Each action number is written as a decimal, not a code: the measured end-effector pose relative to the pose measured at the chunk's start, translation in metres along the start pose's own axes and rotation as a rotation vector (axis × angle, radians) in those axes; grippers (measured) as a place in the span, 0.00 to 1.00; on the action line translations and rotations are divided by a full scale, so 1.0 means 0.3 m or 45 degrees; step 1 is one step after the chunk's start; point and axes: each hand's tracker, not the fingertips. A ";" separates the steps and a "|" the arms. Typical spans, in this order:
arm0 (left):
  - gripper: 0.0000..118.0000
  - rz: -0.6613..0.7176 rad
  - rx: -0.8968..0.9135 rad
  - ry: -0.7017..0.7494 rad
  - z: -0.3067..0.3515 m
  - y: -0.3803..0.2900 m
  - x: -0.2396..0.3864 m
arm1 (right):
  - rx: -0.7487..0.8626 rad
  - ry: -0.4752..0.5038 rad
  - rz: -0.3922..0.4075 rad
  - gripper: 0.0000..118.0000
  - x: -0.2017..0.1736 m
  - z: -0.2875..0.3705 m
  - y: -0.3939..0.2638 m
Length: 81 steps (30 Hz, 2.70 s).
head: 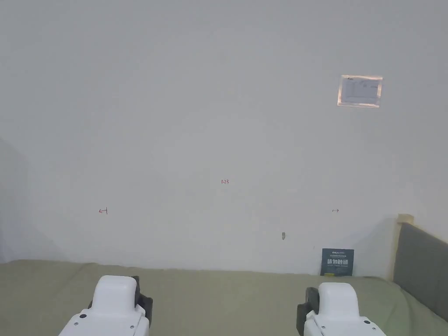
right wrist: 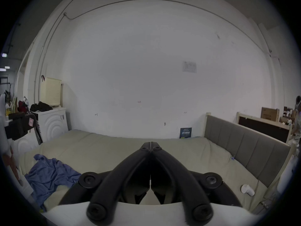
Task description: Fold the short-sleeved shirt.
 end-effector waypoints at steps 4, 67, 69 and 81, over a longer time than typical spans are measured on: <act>0.00 -0.009 -0.016 0.007 -0.009 -0.010 -0.005 | 0.004 -0.022 0.036 0.00 0.002 -0.003 -0.012; 1.00 0.222 -1.268 0.330 -0.477 -0.985 -1.039 | -0.445 0.689 0.230 0.00 -1.091 -0.488 -0.663; 1.00 0.157 -1.327 0.326 -0.520 -1.031 -1.026 | -0.458 0.682 0.239 0.00 -1.085 -0.494 -0.679; 0.03 0.312 -1.208 0.338 -0.492 -1.067 -1.044 | -0.483 0.640 0.222 0.00 -1.022 -0.481 -0.689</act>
